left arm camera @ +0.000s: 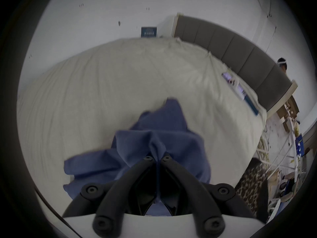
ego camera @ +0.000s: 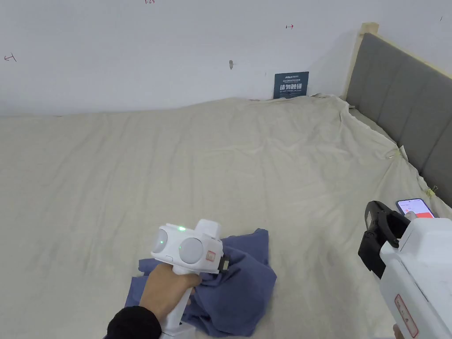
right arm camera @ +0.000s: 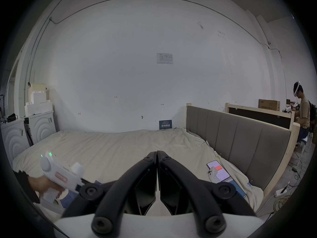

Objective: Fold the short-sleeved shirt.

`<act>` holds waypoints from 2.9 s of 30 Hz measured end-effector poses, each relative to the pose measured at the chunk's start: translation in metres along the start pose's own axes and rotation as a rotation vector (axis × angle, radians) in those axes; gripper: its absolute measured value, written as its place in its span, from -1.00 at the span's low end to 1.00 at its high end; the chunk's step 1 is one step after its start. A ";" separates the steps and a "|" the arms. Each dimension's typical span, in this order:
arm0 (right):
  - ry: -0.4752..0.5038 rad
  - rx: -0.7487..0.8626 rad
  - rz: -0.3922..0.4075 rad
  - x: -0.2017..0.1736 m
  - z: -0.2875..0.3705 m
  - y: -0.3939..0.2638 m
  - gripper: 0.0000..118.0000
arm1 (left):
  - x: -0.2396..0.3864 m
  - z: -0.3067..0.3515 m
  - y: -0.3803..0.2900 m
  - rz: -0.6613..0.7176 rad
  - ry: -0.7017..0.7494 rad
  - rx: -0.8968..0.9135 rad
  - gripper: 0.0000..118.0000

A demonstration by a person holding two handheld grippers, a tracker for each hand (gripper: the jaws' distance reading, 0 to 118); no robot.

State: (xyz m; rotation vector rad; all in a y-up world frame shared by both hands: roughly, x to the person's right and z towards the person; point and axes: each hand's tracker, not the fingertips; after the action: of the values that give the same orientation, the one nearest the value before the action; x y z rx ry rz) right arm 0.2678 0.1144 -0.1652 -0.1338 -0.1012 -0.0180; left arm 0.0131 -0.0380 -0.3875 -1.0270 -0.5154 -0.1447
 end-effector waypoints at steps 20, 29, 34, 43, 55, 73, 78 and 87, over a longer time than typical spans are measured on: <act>0.053 0.013 0.011 -0.022 -0.006 0.011 -1.00 | 0.000 0.105 0.005 0.128 0.079 0.421 0.95; 0.072 0.067 0.015 -0.034 -0.004 0.031 -1.00 | -0.015 0.212 -0.015 0.060 0.349 0.814 0.92; 0.085 0.088 0.020 -0.039 -0.004 0.037 -1.00 | -0.032 0.237 -0.035 0.065 0.472 0.891 0.88; 0.099 0.111 0.024 -0.049 0.002 0.044 -1.00 | -0.055 0.263 -0.075 0.119 0.522 1.011 -0.59; 0.109 0.108 0.023 -0.054 -0.004 0.039 -1.00 | -0.061 0.265 -0.089 0.128 0.559 0.989 -1.00; 0.118 0.084 0.026 -0.060 -0.008 0.037 -1.00 | -0.082 0.207 -0.095 0.248 0.378 0.541 -1.00; 0.124 0.060 0.027 -0.061 -0.013 0.030 -1.00 | -0.091 0.158 -0.122 0.335 0.306 0.342 -1.00; 0.131 0.017 0.033 -0.057 -0.022 0.014 -1.00 | -0.106 0.096 -0.163 0.459 0.276 0.107 -0.28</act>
State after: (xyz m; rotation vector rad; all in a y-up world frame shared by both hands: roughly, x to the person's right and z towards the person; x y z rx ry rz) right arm 0.2141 0.1262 -0.1950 -0.1165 0.0314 0.0068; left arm -0.1696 -0.0550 -0.2713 -0.9773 -0.0291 0.1472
